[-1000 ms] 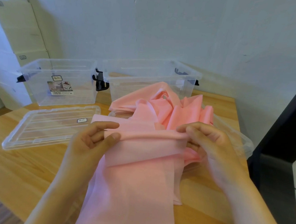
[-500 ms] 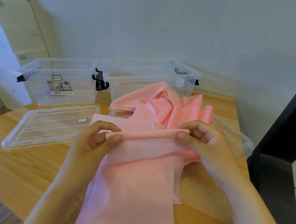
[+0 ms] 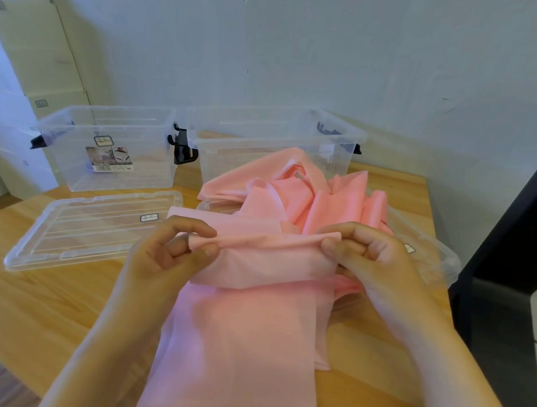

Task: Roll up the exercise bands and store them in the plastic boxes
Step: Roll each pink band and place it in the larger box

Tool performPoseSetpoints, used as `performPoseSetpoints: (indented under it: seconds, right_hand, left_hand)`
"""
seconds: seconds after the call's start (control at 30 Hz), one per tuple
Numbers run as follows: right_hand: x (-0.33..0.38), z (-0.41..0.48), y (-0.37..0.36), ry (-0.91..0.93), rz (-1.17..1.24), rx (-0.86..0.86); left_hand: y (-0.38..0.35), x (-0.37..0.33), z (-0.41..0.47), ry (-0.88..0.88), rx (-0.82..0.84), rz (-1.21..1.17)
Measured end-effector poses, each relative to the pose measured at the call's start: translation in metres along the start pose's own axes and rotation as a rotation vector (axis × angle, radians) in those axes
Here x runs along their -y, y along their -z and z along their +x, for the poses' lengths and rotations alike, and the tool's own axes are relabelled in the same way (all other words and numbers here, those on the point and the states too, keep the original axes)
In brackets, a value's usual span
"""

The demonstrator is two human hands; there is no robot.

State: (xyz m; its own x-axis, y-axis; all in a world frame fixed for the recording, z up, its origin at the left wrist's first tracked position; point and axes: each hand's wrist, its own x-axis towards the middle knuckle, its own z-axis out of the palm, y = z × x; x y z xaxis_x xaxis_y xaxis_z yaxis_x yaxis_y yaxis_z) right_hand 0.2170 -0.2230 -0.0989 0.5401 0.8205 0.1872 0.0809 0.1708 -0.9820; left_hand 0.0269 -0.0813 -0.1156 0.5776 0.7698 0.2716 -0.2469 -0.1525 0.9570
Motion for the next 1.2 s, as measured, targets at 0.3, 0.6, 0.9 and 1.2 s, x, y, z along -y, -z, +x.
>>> performPoseSetpoints:
  seconds: [0.3, 0.6, 0.9, 1.2]
  right_hand:
    - [0.002, 0.0007, -0.0011, -0.009, 0.066, -0.001]
    - [0.0014, 0.0008, -0.0005, -0.019, 0.011, -0.03]
    - [0.0027, -0.0008, -0.0013, 0.026, -0.066, -0.035]
    - [0.0033, -0.0004, -0.0012, 0.063, -0.006, 0.025]
  left_hand:
    - [-0.0016, -0.0012, -0.001, 0.024, -0.024, -0.011]
    - [-0.0073, -0.0009, -0.0015, -0.005, -0.076, 0.025]
    - [-0.0057, -0.0018, -0.0013, 0.013, -0.036, 0.07]
    - [-0.0007, -0.0052, -0.0028, 0.077, -0.011, -0.099]
